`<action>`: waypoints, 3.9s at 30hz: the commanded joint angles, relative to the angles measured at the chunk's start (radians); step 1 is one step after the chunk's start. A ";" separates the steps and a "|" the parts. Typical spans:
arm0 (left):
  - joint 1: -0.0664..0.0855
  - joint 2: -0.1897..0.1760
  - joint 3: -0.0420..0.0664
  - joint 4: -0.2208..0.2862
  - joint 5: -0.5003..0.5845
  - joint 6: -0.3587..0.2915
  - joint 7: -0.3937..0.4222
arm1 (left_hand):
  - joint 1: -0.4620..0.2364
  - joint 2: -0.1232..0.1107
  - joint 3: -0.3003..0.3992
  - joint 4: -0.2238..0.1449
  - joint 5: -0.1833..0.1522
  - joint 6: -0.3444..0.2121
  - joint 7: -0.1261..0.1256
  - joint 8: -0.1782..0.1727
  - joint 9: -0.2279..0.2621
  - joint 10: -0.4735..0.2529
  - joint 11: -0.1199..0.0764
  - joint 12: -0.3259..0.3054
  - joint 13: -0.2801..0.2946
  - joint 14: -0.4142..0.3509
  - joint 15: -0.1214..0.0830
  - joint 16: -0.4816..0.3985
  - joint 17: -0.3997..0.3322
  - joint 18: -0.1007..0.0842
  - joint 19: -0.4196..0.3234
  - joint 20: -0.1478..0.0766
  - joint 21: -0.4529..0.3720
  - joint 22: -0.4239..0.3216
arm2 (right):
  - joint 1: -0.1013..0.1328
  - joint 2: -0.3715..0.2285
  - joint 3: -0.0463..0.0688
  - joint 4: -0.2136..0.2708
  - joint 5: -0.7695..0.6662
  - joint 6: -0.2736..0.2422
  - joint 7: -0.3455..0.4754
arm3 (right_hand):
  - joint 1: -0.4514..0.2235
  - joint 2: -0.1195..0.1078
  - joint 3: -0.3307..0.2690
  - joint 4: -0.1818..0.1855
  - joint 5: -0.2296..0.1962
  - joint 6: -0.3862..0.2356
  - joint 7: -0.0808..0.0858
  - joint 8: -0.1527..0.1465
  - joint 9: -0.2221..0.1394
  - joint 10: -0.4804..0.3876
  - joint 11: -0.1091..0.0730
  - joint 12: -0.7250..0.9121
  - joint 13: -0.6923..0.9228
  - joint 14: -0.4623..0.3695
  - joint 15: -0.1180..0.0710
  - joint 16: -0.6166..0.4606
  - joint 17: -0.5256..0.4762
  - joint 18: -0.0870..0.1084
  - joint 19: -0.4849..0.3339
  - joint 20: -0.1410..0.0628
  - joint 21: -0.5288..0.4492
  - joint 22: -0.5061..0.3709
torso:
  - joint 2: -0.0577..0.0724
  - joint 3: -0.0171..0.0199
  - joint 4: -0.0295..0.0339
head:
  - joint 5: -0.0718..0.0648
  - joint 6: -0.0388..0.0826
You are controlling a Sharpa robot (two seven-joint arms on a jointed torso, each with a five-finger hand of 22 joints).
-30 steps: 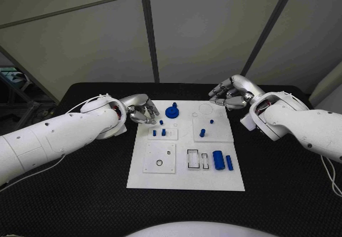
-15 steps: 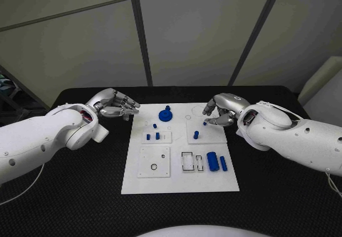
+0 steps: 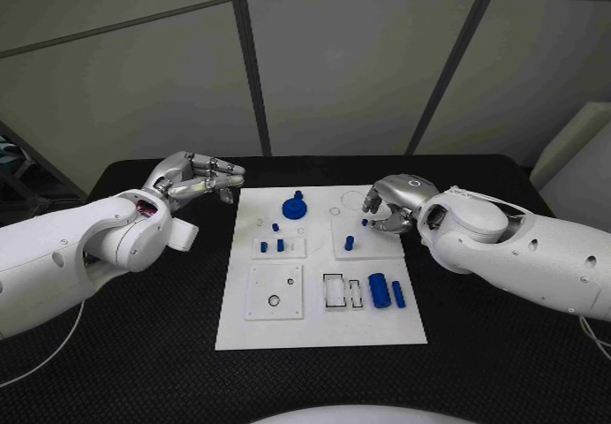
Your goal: Assemble the parts on the task board
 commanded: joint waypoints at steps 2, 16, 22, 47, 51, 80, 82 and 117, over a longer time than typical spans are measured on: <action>0.000 0.000 0.001 0.008 0.077 -0.026 0.056 | -0.004 0.004 -0.002 -0.003 0.002 0.004 0.001 0.003 -0.002 0.003 -0.001 0.003 0.001 -0.002 -0.004 -0.005 -0.002 -0.017 -0.003 -0.007 -0.008 -0.002 | -0.001 0.013 -0.001 -0.015 -0.038 0.029 -0.013 | 0.008 -0.001 0.010 -0.004 -0.004 -0.001 -0.001 -0.005 0.000 -0.005 -0.001 -0.001 -0.003 0.061 0.000 0.010 0.007 -0.015 0.010 0.002 0.012 0.011 | 0.001 -0.0002 0.0011 | 0.000 -0.002; -0.001 0.002 0.001 0.010 0.084 -0.023 0.058 | -0.002 0.006 -0.002 -0.006 0.002 0.005 0.003 0.002 -0.002 -0.001 0.001 0.003 0.001 -0.004 -0.003 -0.008 -0.005 -0.017 -0.004 -0.007 -0.012 -0.004 | -0.012 0.032 -0.002 -0.029 -0.034 0.022 0.014 | 0.043 0.036 0.077 -0.035 -0.033 0.054 -0.009 0.003 0.007 0.044 -0.014 0.017 -0.007 0.062 -0.009 0.032 0.023 -0.022 0.022 -0.004 0.059 0.068 | 0.000 -0.0003 0.0014 | 0.009 -0.008; -0.001 0.005 0.001 0.008 0.084 -0.021 0.057 | 0.001 0.008 -0.001 -0.008 0.002 0.006 0.004 0.002 -0.003 -0.003 0.002 0.003 0.001 -0.005 -0.002 -0.010 -0.007 -0.017 -0.005 -0.007 -0.015 -0.005 | -0.013 0.041 -0.002 -0.036 -0.033 0.029 0.022 | 0.043 0.039 0.092 -0.045 -0.033 0.067 -0.012 0.003 0.007 0.056 -0.017 0.017 -0.008 0.060 -0.012 0.028 0.014 -0.025 0.029 -0.007 0.077 0.091 | 0.000 -0.0002 0.0004 | 0.010 -0.009; -0.001 0.014 0.001 0.005 0.084 -0.015 0.047 | 0.006 0.017 -0.002 -0.017 0.002 0.006 0.011 0.000 -0.005 -0.023 0.009 -0.003 -0.003 0.005 0.001 0.002 -0.008 -0.018 0.006 -0.005 -0.013 -0.001 | -0.013 0.052 -0.003 -0.041 -0.047 0.040 -0.003 | 0.076 0.080 0.154 -0.112 -0.046 0.126 -0.018 0.013 0.014 0.114 -0.028 0.023 0.002 0.062 -0.024 0.045 0.023 -0.034 0.047 -0.018 0.131 0.156 | -0.001 0.0000 0.0014 | 0.011 -0.017; -0.001 0.013 0.001 0.006 0.084 -0.014 0.046 | 0.007 0.018 -0.002 -0.018 0.002 0.006 0.011 0.000 -0.005 -0.025 0.009 -0.004 -0.003 0.005 0.001 0.003 -0.008 -0.018 0.006 -0.005 -0.013 -0.001 | -0.013 0.051 -0.003 -0.038 -0.066 0.018 -0.016 | 0.076 0.083 0.165 -0.122 -0.048 0.129 -0.019 0.012 0.014 0.119 -0.030 0.021 0.004 0.062 -0.024 0.045 0.021 -0.035 0.046 -0.020 0.137 0.162 | 0.000 0.0000 0.0007 | 0.011 -0.018; -0.001 0.020 0.001 -0.007 0.121 0.006 0.047 | 0.007 0.023 -0.002 -0.023 0.002 -0.001 0.019 -0.006 -0.006 -0.043 0.017 -0.012 -0.009 0.001 0.006 0.008 -0.009 -0.019 0.010 -0.003 -0.009 0.005 | -0.012 -0.030 0.002 0.159 -0.063 -0.118 -0.023 | 0.061 0.078 0.191 -0.142 -0.049 0.133 -0.017 0.003 0.013 0.123 -0.029 0.012 0.008 0.061 -0.024 0.047 0.018 -0.036 0.043 -0.019 0.149 0.175 | -0.001 -0.0010 0.0002 | 0.014 -0.006; -0.001 0.022 0.001 -0.009 0.122 0.008 0.047 | 0.006 0.023 -0.002 -0.023 0.002 -0.001 0.019 -0.007 -0.006 -0.043 0.017 -0.012 -0.009 -0.001 0.007 0.007 -0.010 -0.019 0.009 -0.002 -0.009 0.005 | -0.012 -0.026 0.002 0.178 -0.057 -0.119 -0.021 | 0.059 0.076 0.192 -0.144 -0.047 0.134 -0.017 0.003 0.013 0.124 -0.029 0.011 0.009 0.061 -0.024 0.047 0.018 -0.036 0.043 -0.019 0.151 0.176 | -0.001 -0.0005 0.0002 | 0.016 -0.006; 0.000 0.069 0.001 -0.028 0.127 0.027 0.039 | 0.008 0.026 -0.001 -0.025 0.002 0.000 0.018 -0.006 -0.006 -0.042 0.017 -0.011 -0.009 -0.007 0.007 0.005 -0.012 -0.018 0.006 -0.002 -0.011 0.006 | -0.113 0.173 -0.032 0.182 -0.004 -0.057 0.051 | 0.051 0.071 0.200 -0.156 -0.036 0.131 -0.014 -0.004 0.012 0.121 -0.026 0.004 0.010 0.061 -0.022 0.047 0.015 -0.035 0.036 -0.018 0.151 0.173 | 0.000 -0.0014 0.0030 | 0.110 -0.052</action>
